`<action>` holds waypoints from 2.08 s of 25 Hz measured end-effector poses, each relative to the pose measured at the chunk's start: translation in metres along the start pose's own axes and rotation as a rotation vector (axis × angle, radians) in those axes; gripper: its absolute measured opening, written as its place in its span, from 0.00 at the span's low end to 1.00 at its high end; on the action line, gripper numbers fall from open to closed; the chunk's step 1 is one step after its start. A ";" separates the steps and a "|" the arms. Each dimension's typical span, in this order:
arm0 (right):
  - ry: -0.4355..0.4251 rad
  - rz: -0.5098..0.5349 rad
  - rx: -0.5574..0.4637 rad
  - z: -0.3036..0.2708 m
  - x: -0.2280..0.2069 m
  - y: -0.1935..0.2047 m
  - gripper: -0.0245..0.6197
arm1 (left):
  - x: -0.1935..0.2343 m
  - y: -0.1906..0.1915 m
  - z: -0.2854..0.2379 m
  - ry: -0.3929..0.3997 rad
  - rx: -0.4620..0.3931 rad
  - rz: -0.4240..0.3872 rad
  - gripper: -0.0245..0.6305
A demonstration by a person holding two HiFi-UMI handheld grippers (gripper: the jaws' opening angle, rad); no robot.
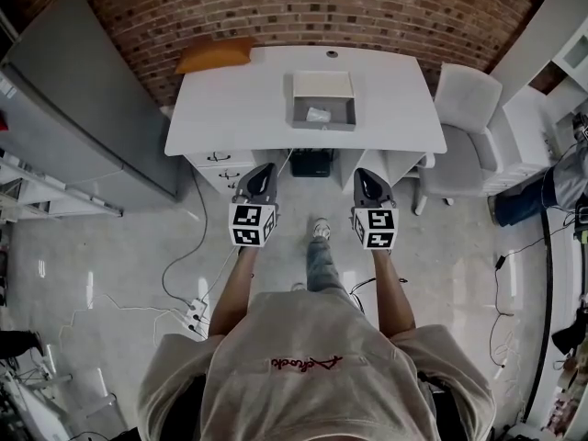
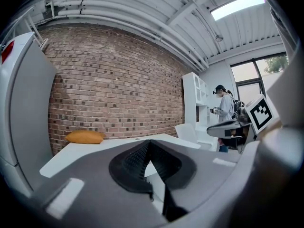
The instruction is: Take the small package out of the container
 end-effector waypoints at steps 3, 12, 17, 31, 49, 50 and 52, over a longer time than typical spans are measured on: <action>-0.007 0.000 -0.003 -0.016 -0.007 0.000 0.05 | 0.008 -0.003 -0.017 -0.006 -0.001 -0.001 0.05; -0.026 -0.004 -0.006 -0.077 -0.043 -0.008 0.05 | 0.021 -0.016 -0.084 -0.005 0.000 -0.005 0.05; -0.045 -0.007 -0.023 -0.113 -0.060 -0.019 0.05 | 0.032 -0.028 -0.121 -0.015 -0.003 -0.006 0.05; -0.101 0.002 -0.043 -0.214 -0.124 -0.044 0.05 | 0.060 -0.067 -0.225 -0.055 -0.014 -0.019 0.05; -0.175 0.014 -0.047 -0.321 -0.171 -0.051 0.05 | 0.099 -0.081 -0.321 -0.107 -0.006 -0.021 0.05; -0.177 0.013 -0.043 -0.323 -0.172 -0.050 0.05 | 0.100 -0.081 -0.323 -0.109 -0.004 -0.020 0.05; -0.182 0.011 -0.036 -0.328 -0.172 -0.048 0.05 | 0.102 -0.080 -0.326 -0.112 -0.002 -0.019 0.05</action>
Point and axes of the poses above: the fingertips, and each gripper's own axes: z backward along the fingers, x to its left, y out of its underside, the point moved 6 cm from there along z, backward along the fingers, and after that the axes turned 4 degrees about z, right-handed, at the moved point
